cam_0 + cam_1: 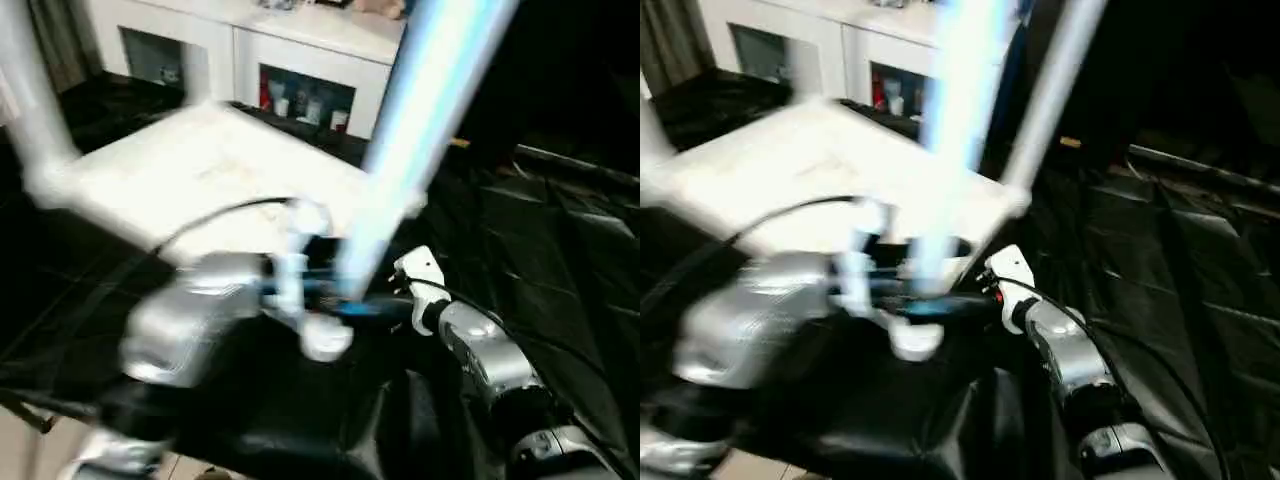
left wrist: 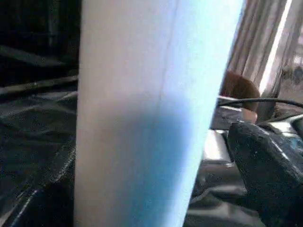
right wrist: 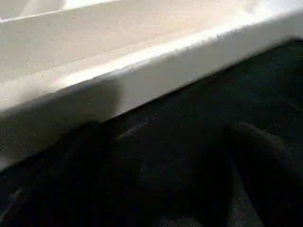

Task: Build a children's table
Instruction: Rotate table base, then rotate leg to tighten

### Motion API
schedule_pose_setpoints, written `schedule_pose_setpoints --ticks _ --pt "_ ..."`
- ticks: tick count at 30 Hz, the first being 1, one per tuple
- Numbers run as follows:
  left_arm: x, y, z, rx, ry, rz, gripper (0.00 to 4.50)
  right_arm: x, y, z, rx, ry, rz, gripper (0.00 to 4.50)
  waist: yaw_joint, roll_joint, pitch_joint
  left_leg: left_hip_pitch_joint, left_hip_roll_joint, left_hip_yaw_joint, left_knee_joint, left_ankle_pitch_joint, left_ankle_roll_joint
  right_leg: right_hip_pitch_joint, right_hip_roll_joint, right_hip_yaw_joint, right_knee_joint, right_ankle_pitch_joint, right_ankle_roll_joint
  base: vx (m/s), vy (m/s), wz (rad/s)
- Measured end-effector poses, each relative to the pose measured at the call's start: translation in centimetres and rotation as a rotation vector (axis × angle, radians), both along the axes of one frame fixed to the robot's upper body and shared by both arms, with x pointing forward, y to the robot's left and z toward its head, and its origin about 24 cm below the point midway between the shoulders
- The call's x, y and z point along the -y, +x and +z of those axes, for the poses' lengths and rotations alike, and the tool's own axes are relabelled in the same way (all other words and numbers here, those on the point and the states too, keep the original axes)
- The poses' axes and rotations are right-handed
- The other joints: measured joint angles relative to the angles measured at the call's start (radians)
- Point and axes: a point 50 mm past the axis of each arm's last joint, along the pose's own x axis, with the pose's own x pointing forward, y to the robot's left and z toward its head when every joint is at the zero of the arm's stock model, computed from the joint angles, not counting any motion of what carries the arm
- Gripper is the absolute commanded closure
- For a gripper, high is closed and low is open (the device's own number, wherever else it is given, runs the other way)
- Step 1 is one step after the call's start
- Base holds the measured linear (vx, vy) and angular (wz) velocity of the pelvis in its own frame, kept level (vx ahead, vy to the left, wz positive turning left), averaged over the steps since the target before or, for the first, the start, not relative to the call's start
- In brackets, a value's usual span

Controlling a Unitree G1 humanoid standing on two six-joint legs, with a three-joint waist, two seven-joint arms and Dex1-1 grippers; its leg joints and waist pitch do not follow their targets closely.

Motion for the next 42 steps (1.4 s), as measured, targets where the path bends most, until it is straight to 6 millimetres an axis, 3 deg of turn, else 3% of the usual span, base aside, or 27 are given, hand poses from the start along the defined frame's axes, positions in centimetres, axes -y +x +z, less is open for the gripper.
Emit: schedule_pose_setpoints --ticks 4,8,14,17,19,20,27,29,33,42 --pt "1.4 1.1 0.1 0.038 0.022 0.098 0.0 -0.3 0.2 0.2 0.022 -0.01 0.007 0.05 -0.006 0.001 0.0 0.0 0.0 0.0 0.0 0.0 0.0 0.0 0.0 0.0 0.001 0.001 0.0 0.0 0.0 0.0" --pt "0.7 2.1 0.0 0.094 0.08 0.179 0.0 -0.6 0.5 0.6 0.056 -0.029 0.016 0.05 -0.009 0.005 0.003 0.0 0.0 -0.002 0.0 0.0 0.0 -0.001 0.0 -0.002 0.001 0.001 0.0 0.0 0.0 0.0" --pt "-3.1 1.9 -2.2 0.072 0.229 0.185 0.0 0.4 0.7 1.0 0.077 -0.042 0.012 0.05 0.0 0.009 0.006 -0.001 0.0 -0.002 0.0 0.0 0.0 -0.002 0.0 -0.002 0.0 0.001 -0.001 0.0 0.0 0.0" --pt "-5.2 0.2 -3.6 0.015 0.316 0.069 0.0 2.2 0.8 1.5 0.085 -0.067 0.009 0.05 0.004 0.009 0.006 -0.002 0.0 -0.001 0.0 0.0 0.0 -0.002 0.0 -0.002 -0.001 0.001 -0.001 0.0 0.0 0.0" --pt "-6.0 -0.2 -4.2 0.004 0.365 0.026 0.0 3.5 0.7 1.9 0.087 -0.079 0.026 0.05 0.018 0.011 0.007 -0.002 0.0 -0.001 0.0 0.0 0.0 -0.002 -0.001 -0.002 -0.001 0.001 -0.001 0.0 0.0 0.0" --pt "-6.3 -0.1 -4.3 0.015 0.376 0.029 0.28 3.7 0.6 2.0 0.09 -0.073 0.038 0.0 0.024 0.011 0.007 -0.001 0.0 -0.001 0.0 0.0 0.0 -0.002 -0.001 -0.002 -0.001 0.001 -0.001 0.0 0.0 0.0" --pt "-7.9 1.7 -4.8 0.073 0.48 0.035 0.75 6.3 -3.1 2.6 0.002 -0.097 0.349 0.0 0.044 0.014 0.009 0.0 0.0 -0.001 0.0 0.0 0.0 0.001 -0.002 -0.002 0.0 0.0 0.0 0.0 0.0 0.0" --pt "-7.9 2.3 -4.7 0.082 0.486 0.039 0.87 7.0 -3.8 3.1 -0.026 -0.108 0.399 0.0 0.046 0.02 0.011 0.001 -0.001 0.0 0.0 0.0 0.0 0.001 -0.002 -0.001 -0.001 0.0 0.0 0.0 0.0 0.0" --pt "-7.0 3.3 -4.8 0.08 0.47 0.006 1.26 7.5 -4.7 4.6 -0.043 -0.123 0.493 0.0 0.049 0.023 0.012 0.001 0.0 0.0 -0.001 0.0 0.0 0.001 -0.002 -0.002 0.0 0.001 0.0 0.0 0.0 0.0" --pt "-8.6 3.8 -6.4 0.048 0.543 -0.083 1.91 7.2 -5.6 5.7 -0.046 -0.133 0.543 0.0 0.048 0.028 0.012 0.001 0.0 -0.001 -0.001 0.0 0.0 0.0 -0.002 -0.002 0.0 0.002 -0.002 0.0 0.0 0.0"
